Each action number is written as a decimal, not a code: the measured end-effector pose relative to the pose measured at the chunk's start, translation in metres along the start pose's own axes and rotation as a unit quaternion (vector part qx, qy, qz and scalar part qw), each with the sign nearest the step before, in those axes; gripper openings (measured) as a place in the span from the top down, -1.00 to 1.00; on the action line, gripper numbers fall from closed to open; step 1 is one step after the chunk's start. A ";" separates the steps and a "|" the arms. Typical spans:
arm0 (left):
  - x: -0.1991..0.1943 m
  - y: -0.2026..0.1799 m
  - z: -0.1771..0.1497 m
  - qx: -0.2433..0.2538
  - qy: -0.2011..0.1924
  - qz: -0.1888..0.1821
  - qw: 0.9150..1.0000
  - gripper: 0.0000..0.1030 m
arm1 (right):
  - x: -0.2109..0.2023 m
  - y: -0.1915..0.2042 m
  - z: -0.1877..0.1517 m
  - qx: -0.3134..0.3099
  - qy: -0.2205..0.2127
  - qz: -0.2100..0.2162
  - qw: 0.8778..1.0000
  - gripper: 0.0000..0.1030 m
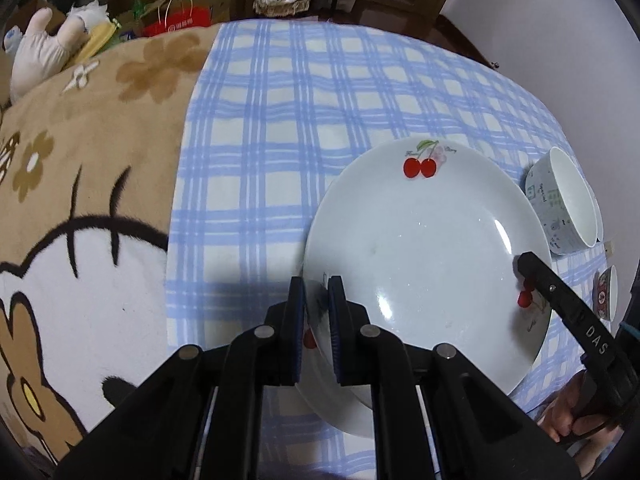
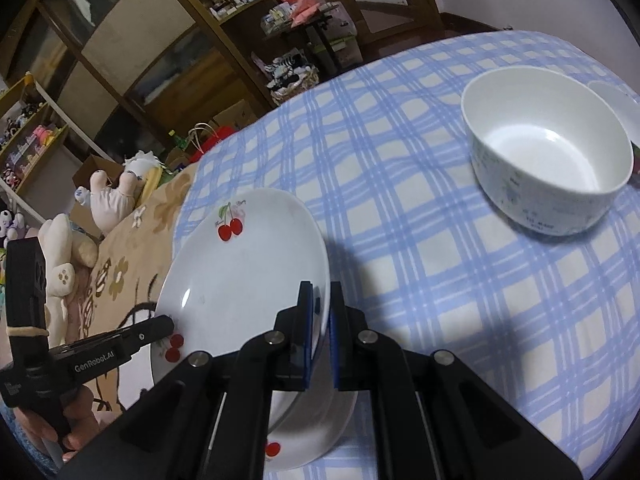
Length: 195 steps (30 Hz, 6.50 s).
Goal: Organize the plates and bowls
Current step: 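Lift the stacked cherry plates with both tools and carry them beside the patterned blanket, then lower the plates onto the cloth and open both tools, then move both tools to the large white bowl and grip its rim, then lift the large white bowl with both tools and carry it toward the plates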
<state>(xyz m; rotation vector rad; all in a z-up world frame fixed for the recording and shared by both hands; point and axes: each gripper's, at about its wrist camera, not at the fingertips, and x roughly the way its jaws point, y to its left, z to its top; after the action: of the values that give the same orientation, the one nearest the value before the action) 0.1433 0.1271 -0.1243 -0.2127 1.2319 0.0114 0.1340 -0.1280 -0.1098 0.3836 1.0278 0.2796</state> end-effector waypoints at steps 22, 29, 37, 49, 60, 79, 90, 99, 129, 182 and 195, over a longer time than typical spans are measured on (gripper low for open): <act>0.023 -0.007 -0.001 0.019 0.047 0.035 0.998 0.80 | 0.001 -0.011 -0.018 -0.029 0.002 -0.031 0.999 0.85; 0.019 -0.009 -0.003 0.023 0.042 0.045 0.998 0.78 | -0.008 -0.009 -0.015 -0.034 -0.016 -0.027 0.999 0.85; 0.008 -0.005 -0.003 0.012 0.023 0.045 0.999 0.70 | -0.021 -0.024 -0.009 -0.020 -0.032 -0.041 0.998 0.85; -0.017 -0.032 -0.007 0.068 -0.026 0.013 0.997 0.50 | -0.061 -0.049 0.000 -0.006 -0.064 -0.051 0.997 0.84; -0.046 -0.083 -0.007 0.151 -0.085 -0.027 0.984 -0.52 | -0.102 -0.068 0.021 -0.011 -0.089 -0.077 0.993 -0.31; -0.034 -0.190 0.042 0.209 -0.100 -0.057 0.971 -0.72 | -0.117 -0.132 0.066 0.019 -0.096 -0.120 0.988 -0.80; -0.007 -0.236 0.061 0.238 -0.102 -0.063 0.964 -0.72 | -0.101 -0.155 0.085 0.020 -0.086 -0.137 0.987 -0.80; 0.032 -0.268 0.083 0.240 -0.083 -0.071 0.965 -0.72 | -0.085 -0.177 0.097 0.035 -0.071 -0.132 0.988 -0.80; 0.099 -0.290 0.074 0.236 0.009 -0.069 0.969 0.70 | -0.047 -0.188 0.094 0.067 -0.010 -0.156 0.985 0.56; 0.061 -0.258 -0.048 0.224 0.032 -0.025 0.974 0.71 | -0.096 -0.170 -0.006 0.055 0.012 -0.162 0.985 0.71; 0.060 -0.257 -0.048 0.232 0.031 -0.024 0.972 0.69 | -0.094 -0.171 -0.006 0.052 0.009 -0.159 0.986 0.71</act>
<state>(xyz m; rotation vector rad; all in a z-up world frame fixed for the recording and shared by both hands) 0.1503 -0.1396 -0.1552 0.1656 1.2570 -0.3255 0.0900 -0.3182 -0.1142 0.3062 1.1074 -0.0578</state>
